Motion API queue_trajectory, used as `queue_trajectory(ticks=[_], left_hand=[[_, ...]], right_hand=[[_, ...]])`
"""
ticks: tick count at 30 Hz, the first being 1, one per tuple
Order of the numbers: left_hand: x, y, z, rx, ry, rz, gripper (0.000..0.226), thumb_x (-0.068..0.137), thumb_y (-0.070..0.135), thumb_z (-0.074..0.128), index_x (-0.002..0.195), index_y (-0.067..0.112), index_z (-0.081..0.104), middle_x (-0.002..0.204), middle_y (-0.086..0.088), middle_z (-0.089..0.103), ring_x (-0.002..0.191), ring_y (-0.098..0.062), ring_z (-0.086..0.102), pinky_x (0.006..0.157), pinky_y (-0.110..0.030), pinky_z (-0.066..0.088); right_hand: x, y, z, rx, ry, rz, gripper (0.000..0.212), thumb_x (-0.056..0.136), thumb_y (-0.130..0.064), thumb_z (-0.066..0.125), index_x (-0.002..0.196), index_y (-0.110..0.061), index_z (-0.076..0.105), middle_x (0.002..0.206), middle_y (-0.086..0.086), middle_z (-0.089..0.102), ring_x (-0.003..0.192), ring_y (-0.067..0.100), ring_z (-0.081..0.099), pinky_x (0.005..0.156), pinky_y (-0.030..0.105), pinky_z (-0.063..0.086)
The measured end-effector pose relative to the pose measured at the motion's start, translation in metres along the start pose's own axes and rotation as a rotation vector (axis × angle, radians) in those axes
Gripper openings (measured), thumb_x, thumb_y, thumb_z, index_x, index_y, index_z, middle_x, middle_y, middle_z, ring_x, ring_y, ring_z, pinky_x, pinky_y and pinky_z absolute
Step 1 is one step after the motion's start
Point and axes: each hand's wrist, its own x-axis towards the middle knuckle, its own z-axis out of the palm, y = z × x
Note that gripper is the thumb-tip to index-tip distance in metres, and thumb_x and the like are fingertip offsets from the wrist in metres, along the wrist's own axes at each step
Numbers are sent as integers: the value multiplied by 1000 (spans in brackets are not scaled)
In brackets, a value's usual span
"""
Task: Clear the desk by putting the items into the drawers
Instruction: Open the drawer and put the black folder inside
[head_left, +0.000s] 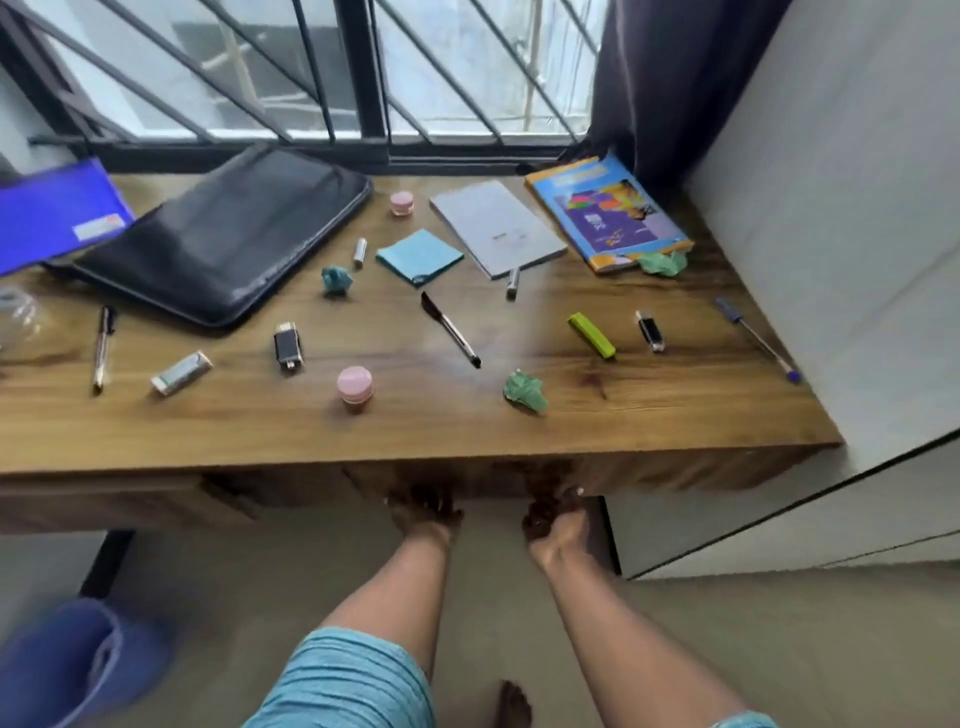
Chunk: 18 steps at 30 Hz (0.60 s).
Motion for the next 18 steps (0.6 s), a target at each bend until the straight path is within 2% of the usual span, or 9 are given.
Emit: queue_trajectory(ticks=[2,4,6,8,10,13,15,17,18], left_hand=[[6,-2,-5,-97,-90,-2,53,94,54,16,99,24,59,113,0,60,116,-21,54,118,-44,5],[-2,-5,-10,-81,-156,-9,54,93,57,13,95,24,57,116,-2,59,135,-19,40,117,-43,2],[2,-6,-11,-76,-171,-14,61,91,61,11,112,26,57,132,-3,55,139,-18,35,117,-42,-1],[-5,-5,-11,-79,-205,-39,72,90,64,8,138,24,44,148,-2,41,141,-18,32,117,-41,-5],[-9,-4,-11,-91,-253,-45,78,88,66,6,145,22,35,152,-3,36,143,-17,29,117,-40,-8],[-11,-6,-18,-158,-238,-52,75,89,66,9,141,22,41,150,-3,39,141,-17,33,119,-37,-5],[-9,-9,-24,-184,-213,-45,72,89,67,11,136,24,46,147,-1,43,132,-19,45,121,-35,-1],[-12,-13,-34,-183,-166,-12,75,90,67,13,138,20,46,143,-4,49,104,-20,59,121,-35,6],[-14,-17,-44,-176,-150,10,77,90,68,13,138,18,46,135,-7,56,90,-19,60,120,-34,12]], right_hand=[[8,2,-1,86,-47,-11,45,99,-40,35,58,-28,45,31,-11,39,23,4,34,30,8,21],[17,7,-3,93,-63,-29,58,99,-38,30,49,-25,56,33,-10,46,25,4,40,32,7,24],[22,12,-6,106,-83,-35,58,99,-38,27,52,-24,59,36,-9,51,28,5,44,33,7,26],[23,12,-10,164,-51,1,52,99,-41,25,62,-23,57,39,-5,56,31,8,47,34,6,26],[17,11,-11,252,-44,70,51,100,-43,23,69,-15,53,39,0,58,37,11,49,35,6,27],[13,10,-16,260,-35,74,48,99,-42,27,69,-15,52,38,1,58,46,14,48,42,15,32],[5,8,-18,242,-7,60,44,100,-39,28,65,-20,46,39,-2,52,40,11,45,40,16,29],[-4,10,-16,183,42,-3,39,102,-32,26,77,-23,54,64,-1,59,54,10,52,50,17,36],[-13,13,-16,126,104,-64,37,103,-28,25,95,-19,60,88,5,64,77,16,60,65,22,43]])
